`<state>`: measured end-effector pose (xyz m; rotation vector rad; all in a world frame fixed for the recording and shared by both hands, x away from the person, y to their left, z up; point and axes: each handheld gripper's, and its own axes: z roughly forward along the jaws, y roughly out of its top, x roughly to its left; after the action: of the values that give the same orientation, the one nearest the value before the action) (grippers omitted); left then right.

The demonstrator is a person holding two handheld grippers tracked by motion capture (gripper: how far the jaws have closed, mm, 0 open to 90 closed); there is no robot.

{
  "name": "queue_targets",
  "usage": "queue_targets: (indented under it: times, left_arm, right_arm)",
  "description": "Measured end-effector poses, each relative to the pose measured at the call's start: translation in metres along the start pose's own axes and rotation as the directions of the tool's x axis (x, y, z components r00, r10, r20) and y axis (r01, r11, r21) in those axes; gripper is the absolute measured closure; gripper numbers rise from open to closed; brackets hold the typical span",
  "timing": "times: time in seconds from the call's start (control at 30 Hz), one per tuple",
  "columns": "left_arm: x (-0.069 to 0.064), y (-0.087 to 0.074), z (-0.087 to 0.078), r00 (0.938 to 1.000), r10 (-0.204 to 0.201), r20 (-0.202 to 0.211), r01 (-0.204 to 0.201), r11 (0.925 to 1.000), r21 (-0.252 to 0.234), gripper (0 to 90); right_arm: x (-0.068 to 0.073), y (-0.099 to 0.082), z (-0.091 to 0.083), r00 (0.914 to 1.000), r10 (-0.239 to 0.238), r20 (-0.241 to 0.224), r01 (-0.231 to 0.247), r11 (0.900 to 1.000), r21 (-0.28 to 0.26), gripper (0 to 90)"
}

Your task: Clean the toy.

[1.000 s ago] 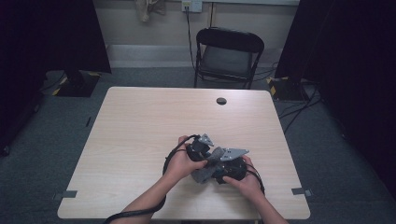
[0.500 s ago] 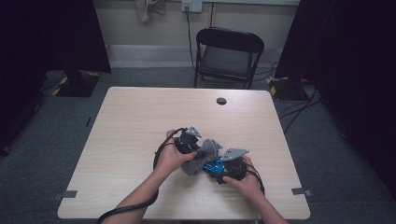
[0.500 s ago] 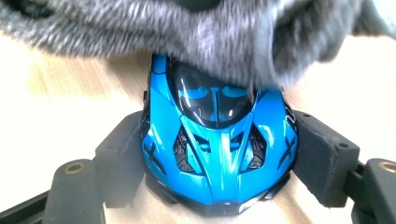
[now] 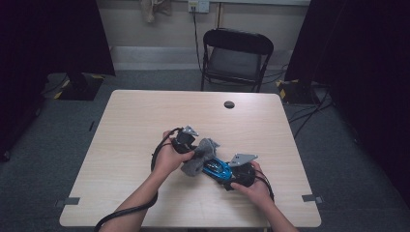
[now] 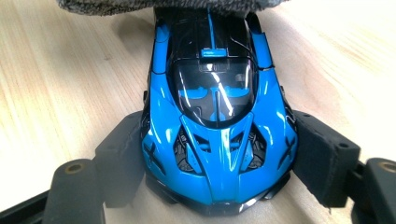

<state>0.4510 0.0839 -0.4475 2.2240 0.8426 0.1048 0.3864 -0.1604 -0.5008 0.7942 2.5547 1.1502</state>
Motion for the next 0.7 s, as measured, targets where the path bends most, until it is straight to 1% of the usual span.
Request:
queue_targets:
  times: [0.07,0.13,0.2,0.27,0.3,0.33,0.4,0.43,0.5,0.53,0.6,0.67,0.7]
  left_arm:
    - [0.002,0.0,-0.001,1.0,-0.001,-0.01,0.001,1.0,0.002,70.0]
    - [0.004,-0.001,-0.002,0.9998,-0.01,-0.015,0.01,0.9999,-0.007,70.0]
    - [0.005,0.0,-0.004,0.9994,0.0,-0.033,0.0,1.0,-0.007,70.0]
    - [0.004,0.001,-0.007,0.9995,0.006,-0.032,-0.006,0.9999,-0.012,70.1]
    - [0.002,0.003,-0.009,0.9994,0.015,-0.032,-0.015,0.9999,-0.008,70.1]
    - [0.0,0.004,-0.01,0.9996,0.019,-0.021,-0.019,0.9996,-0.019,70.1]
    - [-0.007,0.007,-0.013,0.9996,0.018,0.022,-0.017,0.9988,-0.046,70.1]
    - [-0.014,0.01,-0.014,0.9986,0.036,0.038,-0.034,0.9985,-0.042,70.1]
    - [-0.023,0.013,-0.013,0.9958,0.066,0.063,-0.064,0.9971,-0.041,70.0]
    - [-0.032,0.015,-0.01,0.9933,0.077,0.086,-0.074,0.9964,-0.042,70.0]
    - [-0.046,0.017,-0.002,0.9874,0.112,0.111,-0.111,0.9937,-0.018,70.0]
    - [-0.058,0.016,0.008,0.9823,0.126,0.139,-0.127,0.9919,0.002,69.9]
    - [-0.061,0.015,0.014,0.9797,0.137,0.147,-0.141,0.9899,0.018,69.8]
  right_arm:
    - [0.0,0.0,0.0,1.0,0.0,0.0,0.0,1.0,0.0,25.7]
    - [0.0,0.0,0.0,1.0,0.0,0.0,0.0,1.0,0.0,25.7]
    - [0.0,0.0,0.0,1.0,0.0,0.0,0.0,1.0,-0.001,25.7]
    - [0.0,0.0,0.0,1.0,0.0,0.0,0.0,1.0,-0.001,25.7]
    - [0.0,0.0,0.0,1.0,0.001,0.0,-0.001,1.0,0.0,25.7]
    - [0.0,0.0,0.0,1.0,0.001,0.0,-0.001,1.0,0.0,25.7]
    - [0.0,0.0,0.0,1.0,0.0,0.0,0.0,1.0,0.0,25.7]
    - [0.0,0.0,0.0,1.0,0.0,0.0,0.0,1.0,0.0,25.7]
    - [0.0,0.0,0.0,1.0,-0.001,0.0,0.001,1.0,0.0,25.7]
    - [0.0,0.0,0.0,1.0,-0.001,0.0,0.001,1.0,-0.001,25.7]
    - [0.0,0.0,0.0,1.0,0.0,0.0,0.0,1.0,0.0,25.7]
    - [0.0,0.0,0.0,1.0,0.0,0.0,0.0,1.0,0.0,25.7]
    - [0.0,0.0,0.0,1.0,0.0,0.0,0.0,1.0,0.0,25.7]
